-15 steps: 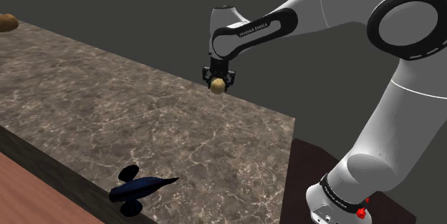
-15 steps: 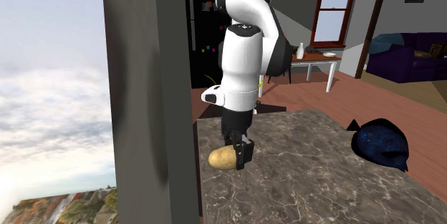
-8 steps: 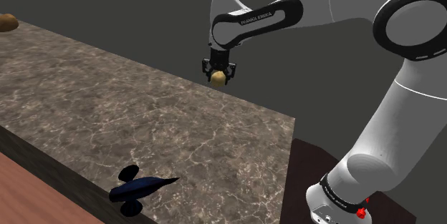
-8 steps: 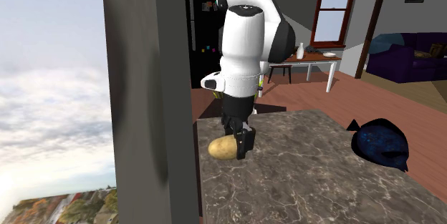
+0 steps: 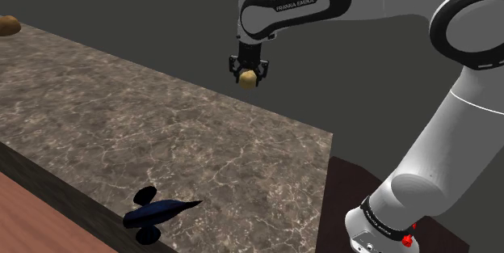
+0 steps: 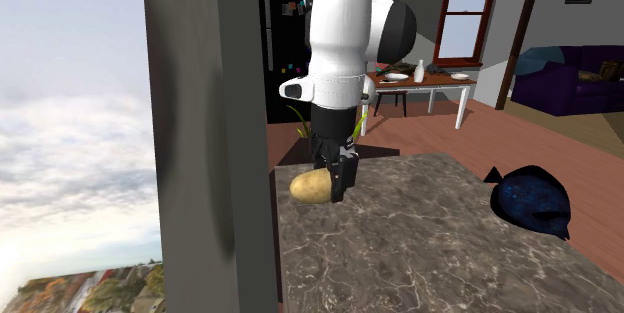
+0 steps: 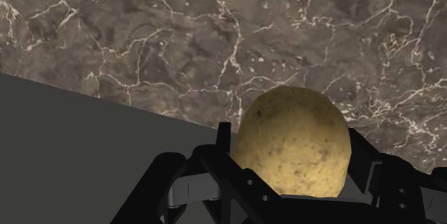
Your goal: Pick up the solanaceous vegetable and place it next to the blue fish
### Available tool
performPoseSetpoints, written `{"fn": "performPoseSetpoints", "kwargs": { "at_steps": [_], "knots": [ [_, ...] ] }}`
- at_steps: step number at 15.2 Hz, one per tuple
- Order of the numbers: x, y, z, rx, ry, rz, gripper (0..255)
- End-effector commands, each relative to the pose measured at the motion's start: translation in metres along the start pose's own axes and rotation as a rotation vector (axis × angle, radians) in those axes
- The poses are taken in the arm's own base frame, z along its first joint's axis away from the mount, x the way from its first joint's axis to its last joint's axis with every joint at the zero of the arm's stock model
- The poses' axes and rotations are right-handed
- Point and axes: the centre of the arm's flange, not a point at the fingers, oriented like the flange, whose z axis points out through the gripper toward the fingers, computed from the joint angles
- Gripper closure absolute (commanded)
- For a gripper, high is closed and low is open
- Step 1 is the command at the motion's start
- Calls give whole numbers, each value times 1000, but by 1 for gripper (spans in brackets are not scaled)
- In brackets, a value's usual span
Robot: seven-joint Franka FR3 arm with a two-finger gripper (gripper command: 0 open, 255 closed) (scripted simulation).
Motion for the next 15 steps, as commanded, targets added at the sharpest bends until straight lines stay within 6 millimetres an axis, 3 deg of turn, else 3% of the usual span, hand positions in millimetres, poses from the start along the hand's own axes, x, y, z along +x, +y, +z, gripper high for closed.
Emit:
{"fn": "performPoseSetpoints", "kwargs": {
  "at_steps": [1,11,15],
  "knots": [
    [0,0,-10,0,0,0,255],
    [2,1,-62,0,0,0,255],
    [-51,6,-64,0,0,0,255]
  ]
}}
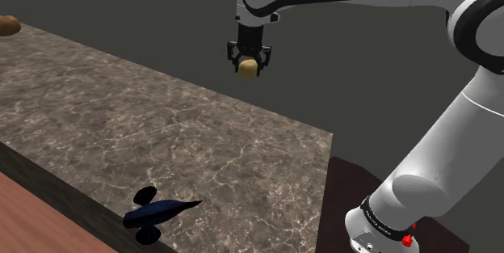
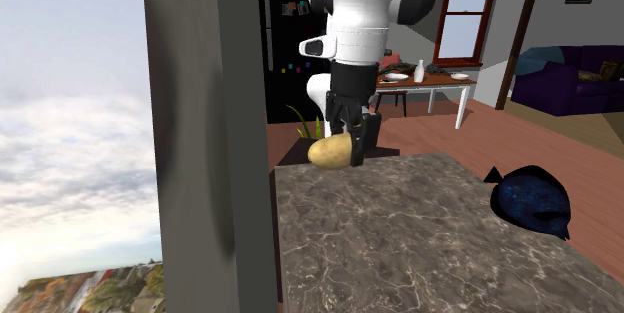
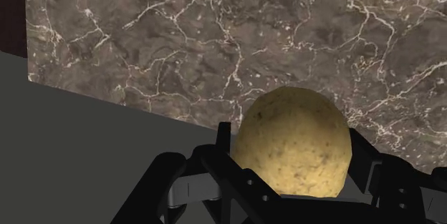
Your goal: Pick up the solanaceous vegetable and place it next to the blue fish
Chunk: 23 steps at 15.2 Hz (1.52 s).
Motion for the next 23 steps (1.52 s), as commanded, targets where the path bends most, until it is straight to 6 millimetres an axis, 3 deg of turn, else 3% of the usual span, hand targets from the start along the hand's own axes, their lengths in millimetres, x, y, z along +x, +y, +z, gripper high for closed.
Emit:
{"fn": "performPoseSetpoints", "kwargs": {
  "at_steps": [1,20,23],
  "knots": [
    [-30,3,0,0,0,1,255],
    [-279,25,-9,0,0,1,255],
    [-283,25,2,0,0,1,255]
  ]
}}
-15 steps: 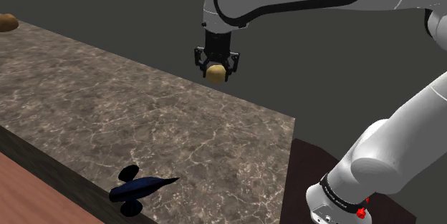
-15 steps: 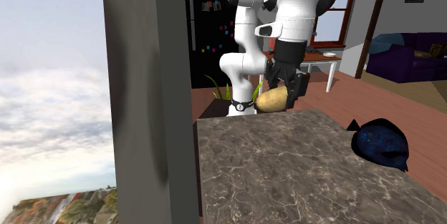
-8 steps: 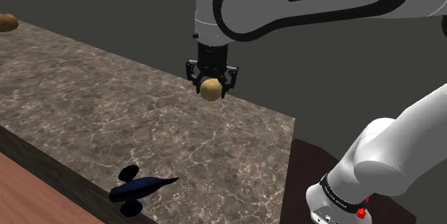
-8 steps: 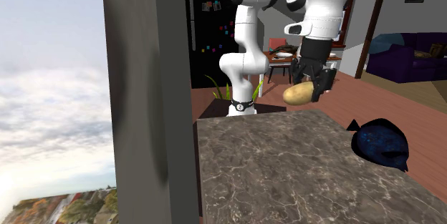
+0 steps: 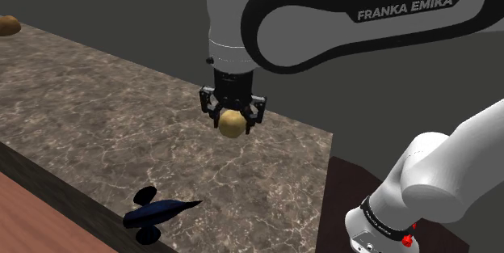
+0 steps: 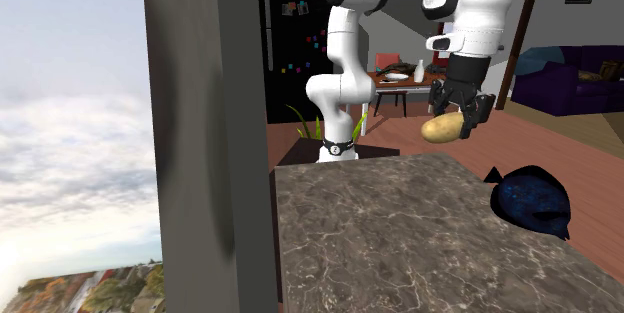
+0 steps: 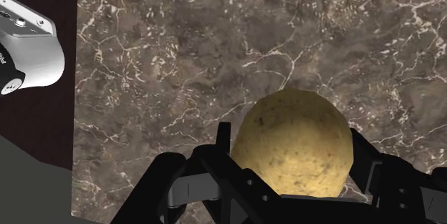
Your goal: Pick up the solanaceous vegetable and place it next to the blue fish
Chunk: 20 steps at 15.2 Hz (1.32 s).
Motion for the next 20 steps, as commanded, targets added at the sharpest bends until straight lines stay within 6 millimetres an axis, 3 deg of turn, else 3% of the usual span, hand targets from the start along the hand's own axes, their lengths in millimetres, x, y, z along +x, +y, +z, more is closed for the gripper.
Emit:
{"fn": "performPoseSetpoints", "kwargs": {
  "at_steps": [1,20],
  "knots": [
    [-2,1,9,0,0,1,255],
    [-6,-2,109,0,0,1,255]
  ]
}}
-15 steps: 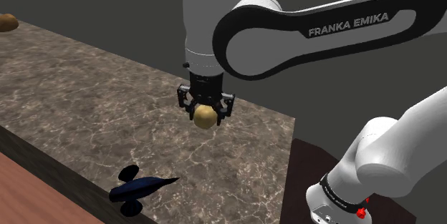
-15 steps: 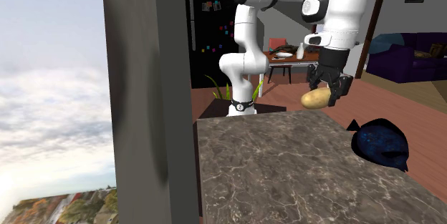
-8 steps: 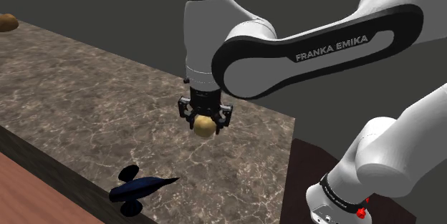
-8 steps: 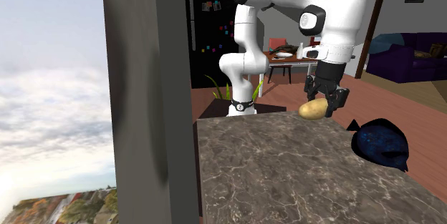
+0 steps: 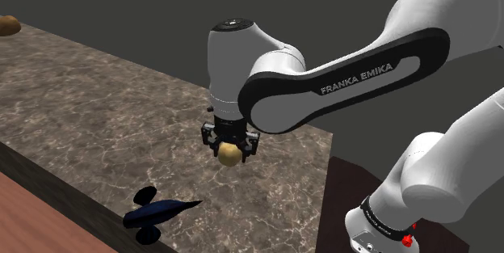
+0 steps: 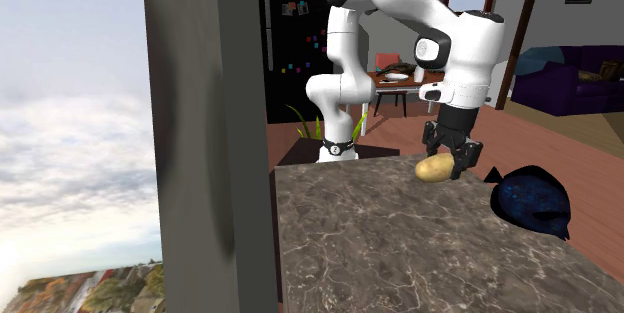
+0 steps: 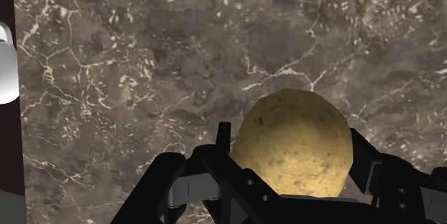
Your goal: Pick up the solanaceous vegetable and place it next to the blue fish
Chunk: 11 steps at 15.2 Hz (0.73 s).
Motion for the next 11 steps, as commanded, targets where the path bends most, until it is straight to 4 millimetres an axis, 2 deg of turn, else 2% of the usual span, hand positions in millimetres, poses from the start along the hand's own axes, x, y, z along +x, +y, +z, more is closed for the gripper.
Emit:
{"fn": "performPoseSetpoints", "kwargs": {
  "at_steps": [1,11],
  "knots": [
    [1,0,11,1,0,0,255],
    [-1,-2,64,1,0,0,255]
  ]
}}
